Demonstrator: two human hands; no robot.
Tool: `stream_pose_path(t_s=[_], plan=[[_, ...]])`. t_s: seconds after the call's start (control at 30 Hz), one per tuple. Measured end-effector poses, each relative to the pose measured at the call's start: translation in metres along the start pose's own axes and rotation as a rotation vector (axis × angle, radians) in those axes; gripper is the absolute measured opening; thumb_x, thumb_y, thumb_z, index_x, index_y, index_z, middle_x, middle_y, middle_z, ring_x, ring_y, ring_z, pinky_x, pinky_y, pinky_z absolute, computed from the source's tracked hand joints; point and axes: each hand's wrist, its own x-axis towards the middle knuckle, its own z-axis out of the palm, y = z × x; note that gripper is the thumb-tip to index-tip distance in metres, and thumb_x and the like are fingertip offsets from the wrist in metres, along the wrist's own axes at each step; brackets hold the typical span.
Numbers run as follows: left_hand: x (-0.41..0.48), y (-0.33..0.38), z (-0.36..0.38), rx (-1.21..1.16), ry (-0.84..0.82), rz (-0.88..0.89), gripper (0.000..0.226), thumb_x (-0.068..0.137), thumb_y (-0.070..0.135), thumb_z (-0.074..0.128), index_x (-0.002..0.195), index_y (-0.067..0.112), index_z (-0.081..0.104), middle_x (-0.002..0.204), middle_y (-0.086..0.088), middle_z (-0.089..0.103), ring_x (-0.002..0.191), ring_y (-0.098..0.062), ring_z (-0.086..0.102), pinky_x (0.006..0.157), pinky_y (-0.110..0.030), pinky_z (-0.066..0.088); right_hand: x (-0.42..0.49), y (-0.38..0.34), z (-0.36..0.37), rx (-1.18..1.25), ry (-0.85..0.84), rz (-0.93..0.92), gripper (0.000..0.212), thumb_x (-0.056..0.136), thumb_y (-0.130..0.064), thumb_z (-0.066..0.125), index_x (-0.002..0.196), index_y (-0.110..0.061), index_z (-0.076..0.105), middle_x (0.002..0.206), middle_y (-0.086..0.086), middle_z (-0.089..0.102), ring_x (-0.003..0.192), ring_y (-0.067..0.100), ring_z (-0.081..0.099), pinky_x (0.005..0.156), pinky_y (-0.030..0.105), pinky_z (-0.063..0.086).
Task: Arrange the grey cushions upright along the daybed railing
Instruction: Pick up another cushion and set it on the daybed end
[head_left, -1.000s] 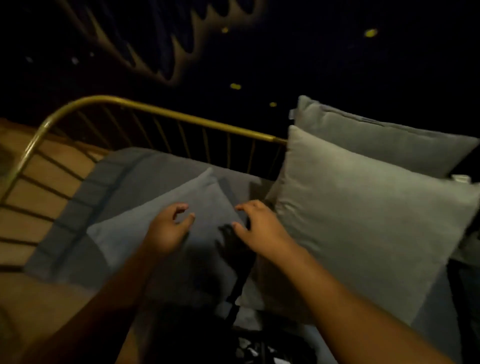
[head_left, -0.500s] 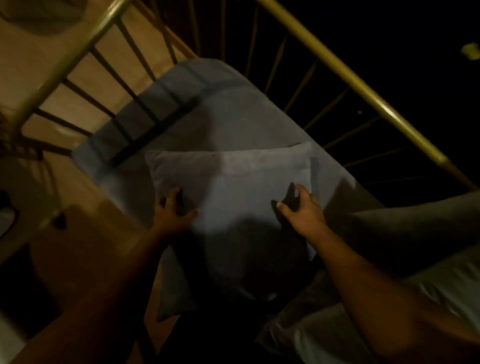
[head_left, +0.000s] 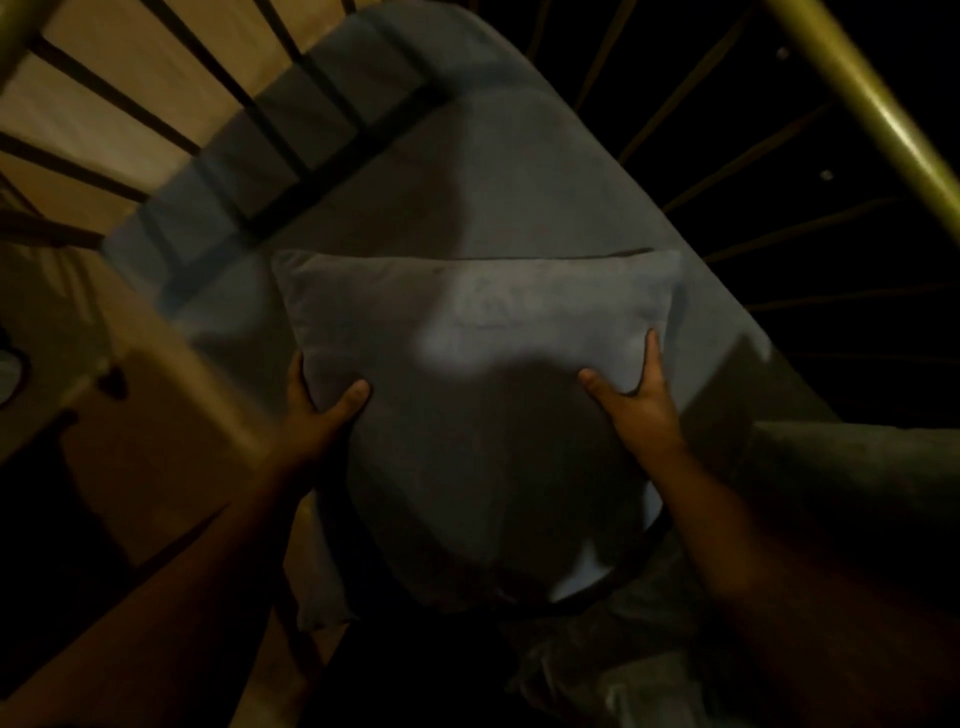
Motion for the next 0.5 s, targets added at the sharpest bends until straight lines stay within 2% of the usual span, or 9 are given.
stream_pose_path(t_s=[0.17,0.27,0.37,0.43,0.5], plan=[[-0.009,0.0,-0.004,0.024,-0.011,0.011,0.117,0.05,0.08,0.07,0.147,0.035,0.021,0.152,-0.001,0.037,0.138,-0.022,0.039,0.112,-0.051,0.034,-0.021,-0.005,-0.01,-0.046,-0.006,-0.016,0.108,0.067,-0.062,0.068,0.148,-0.04,-0.001,0.152,0.014,0.032,0.135,0.041,0.035,0.109,0.054,0.034],[-0.017,-0.006,-0.014,0.03,0.004,0.048,0.104,0.057,0.075,0.071,0.144,0.04,0.026,0.15,0.003,0.041,0.136,-0.02,0.043,0.11,-0.049,0.037,-0.034,-0.013,-0.013,-0.043,-0.017,-0.044,0.112,0.062,-0.067,0.068,0.147,-0.044,-0.001,0.153,0.012,0.03,0.136,0.04,0.034,0.109,0.056,0.033],[-0.034,0.002,-0.025,-0.069,0.083,0.121,0.095,0.063,0.068,0.071,0.143,0.036,0.03,0.146,0.005,0.044,0.128,-0.014,0.048,0.106,-0.041,0.041,-0.042,-0.037,-0.009,-0.018,-0.029,-0.128,0.115,0.055,-0.069,0.071,0.146,-0.045,0.005,0.152,0.008,0.032,0.135,0.036,0.036,0.108,0.054,0.035],[-0.043,0.016,-0.036,-0.111,0.174,0.164,0.093,0.063,0.067,0.072,0.142,0.035,0.034,0.147,0.006,0.043,0.129,-0.014,0.046,0.108,-0.041,0.04,-0.043,-0.064,-0.002,-0.024,-0.041,-0.197,0.117,0.053,-0.07,0.071,0.146,-0.045,0.005,0.152,0.006,0.033,0.135,0.034,0.038,0.108,0.052,0.036],[-0.042,0.027,-0.052,-0.155,0.262,0.237,0.082,0.071,0.055,0.074,0.14,0.033,0.036,0.144,0.01,0.041,0.129,-0.012,0.043,0.108,-0.037,0.037,-0.039,-0.095,0.006,-0.039,-0.059,-0.265,0.118,0.051,-0.073,0.071,0.144,-0.049,0.002,0.152,0.006,0.033,0.136,0.034,0.037,0.108,0.054,0.036]])
